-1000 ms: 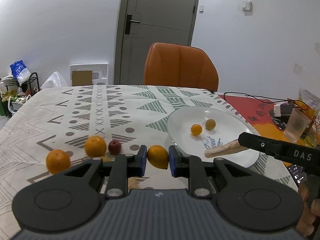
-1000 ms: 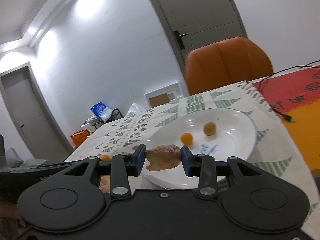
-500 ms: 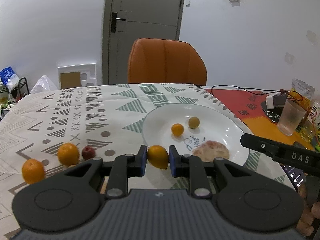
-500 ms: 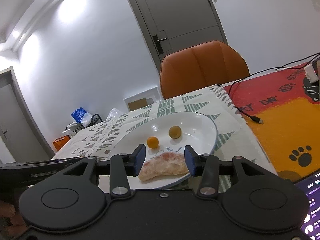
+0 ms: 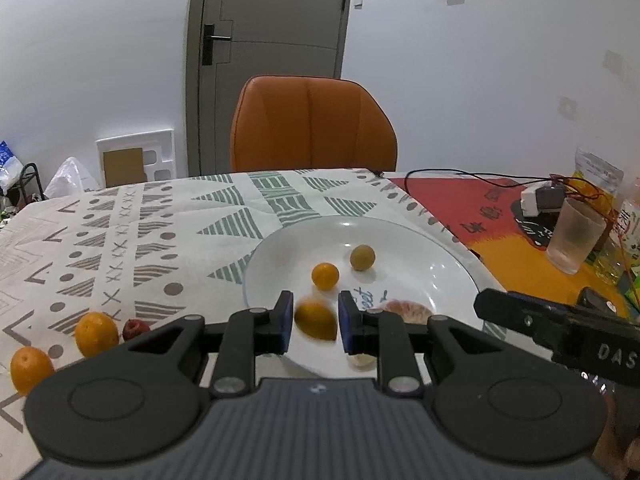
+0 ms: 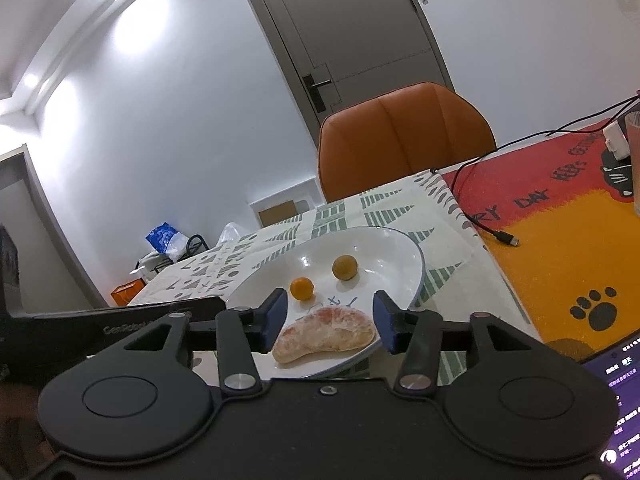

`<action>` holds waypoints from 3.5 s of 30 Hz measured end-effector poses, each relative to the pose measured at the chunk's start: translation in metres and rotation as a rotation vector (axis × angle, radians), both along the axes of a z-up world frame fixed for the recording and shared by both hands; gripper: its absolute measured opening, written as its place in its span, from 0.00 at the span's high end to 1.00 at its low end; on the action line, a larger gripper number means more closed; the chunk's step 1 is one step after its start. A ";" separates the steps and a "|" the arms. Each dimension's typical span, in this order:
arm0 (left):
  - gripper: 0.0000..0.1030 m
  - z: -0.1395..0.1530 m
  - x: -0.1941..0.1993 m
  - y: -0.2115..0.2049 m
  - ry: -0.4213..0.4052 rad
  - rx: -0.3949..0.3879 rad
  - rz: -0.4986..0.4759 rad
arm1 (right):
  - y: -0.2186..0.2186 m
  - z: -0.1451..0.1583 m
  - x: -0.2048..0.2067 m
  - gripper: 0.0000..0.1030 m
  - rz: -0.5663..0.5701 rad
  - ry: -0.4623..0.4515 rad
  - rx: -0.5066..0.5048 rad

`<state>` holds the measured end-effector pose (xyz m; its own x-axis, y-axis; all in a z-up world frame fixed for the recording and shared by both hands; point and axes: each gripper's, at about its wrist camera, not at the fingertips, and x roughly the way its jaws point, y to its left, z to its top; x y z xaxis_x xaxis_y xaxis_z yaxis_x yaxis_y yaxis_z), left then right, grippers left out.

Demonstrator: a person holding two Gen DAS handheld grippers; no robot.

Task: Organize fruits
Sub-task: 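Carry both items into the white bowl and open both tools to release them, then move both open tools back toward the remaining fruit, then grasp a large orange with the left tool while the right tool grasps another peeled pomelo segment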

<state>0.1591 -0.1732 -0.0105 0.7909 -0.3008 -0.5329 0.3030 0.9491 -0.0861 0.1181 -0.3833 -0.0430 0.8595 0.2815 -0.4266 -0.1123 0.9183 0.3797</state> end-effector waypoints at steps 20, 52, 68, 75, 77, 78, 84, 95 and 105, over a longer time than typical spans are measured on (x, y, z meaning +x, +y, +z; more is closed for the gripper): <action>0.24 0.007 -0.016 0.051 0.004 0.023 0.145 | 0.035 0.004 -0.001 0.04 0.047 -0.017 -0.021; 0.19 0.005 -0.048 0.155 -0.006 -0.039 0.353 | 0.117 0.008 0.001 0.00 0.221 0.025 -0.067; 0.21 -0.010 -0.049 0.185 0.013 -0.079 0.394 | 0.152 0.001 0.009 0.17 0.314 0.048 -0.089; 0.24 -0.019 -0.044 0.191 0.024 -0.100 0.395 | 0.165 -0.005 0.016 0.26 0.343 0.079 -0.100; 0.25 -0.021 -0.041 0.193 0.029 -0.106 0.393 | 0.168 -0.007 0.018 0.29 0.349 0.090 -0.106; 0.26 -0.022 -0.040 0.193 0.030 -0.107 0.394 | 0.170 -0.009 0.019 0.29 0.352 0.096 -0.109; 0.31 -0.028 -0.031 0.195 0.045 -0.122 0.390 | 0.180 -0.017 0.028 0.34 0.368 0.133 -0.124; 0.39 -0.039 -0.014 0.202 0.069 -0.147 0.400 | 0.195 -0.032 0.041 0.45 0.385 0.197 -0.142; 0.63 -0.045 -0.006 0.200 0.087 -0.159 0.370 | 0.204 -0.033 0.044 0.48 0.393 0.197 -0.171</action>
<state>0.1529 0.0272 -0.0552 0.8154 -0.0890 -0.5721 -0.0707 0.9654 -0.2509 0.1623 -0.1793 -0.0759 0.5999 0.4809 -0.6395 -0.4051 0.8718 0.2755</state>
